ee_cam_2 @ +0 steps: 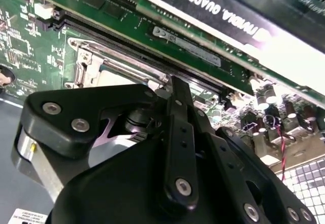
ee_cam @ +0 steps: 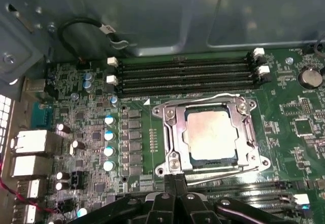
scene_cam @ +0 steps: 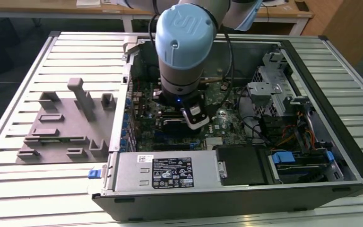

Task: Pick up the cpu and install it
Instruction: 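Install the second cpu locking lever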

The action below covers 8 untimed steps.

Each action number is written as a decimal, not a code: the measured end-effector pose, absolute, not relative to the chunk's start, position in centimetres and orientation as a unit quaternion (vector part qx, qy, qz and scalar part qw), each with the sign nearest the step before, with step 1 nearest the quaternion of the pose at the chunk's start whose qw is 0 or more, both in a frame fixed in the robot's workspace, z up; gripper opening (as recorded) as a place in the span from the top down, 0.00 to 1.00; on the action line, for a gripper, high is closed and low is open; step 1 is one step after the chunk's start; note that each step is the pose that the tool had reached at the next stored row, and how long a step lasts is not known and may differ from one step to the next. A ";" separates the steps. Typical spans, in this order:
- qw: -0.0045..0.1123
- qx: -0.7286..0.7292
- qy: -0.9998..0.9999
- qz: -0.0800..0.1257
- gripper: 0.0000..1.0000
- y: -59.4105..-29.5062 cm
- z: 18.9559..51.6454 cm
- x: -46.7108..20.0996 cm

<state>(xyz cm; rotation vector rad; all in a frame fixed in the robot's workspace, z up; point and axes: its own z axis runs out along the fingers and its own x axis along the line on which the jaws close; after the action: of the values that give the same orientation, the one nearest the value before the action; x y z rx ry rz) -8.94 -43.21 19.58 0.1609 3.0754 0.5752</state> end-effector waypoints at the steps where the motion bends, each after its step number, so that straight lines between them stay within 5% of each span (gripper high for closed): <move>1: 0.005 0.051 0.981 0.186 0.89 -43.2 19.5 -8.9; 8: 0.008 0.051 0.980 0.190 0.89 -43.2 18.9 -9.3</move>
<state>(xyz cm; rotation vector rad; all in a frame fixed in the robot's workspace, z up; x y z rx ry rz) -9.26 -43.22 18.91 0.1583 3.0650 0.5933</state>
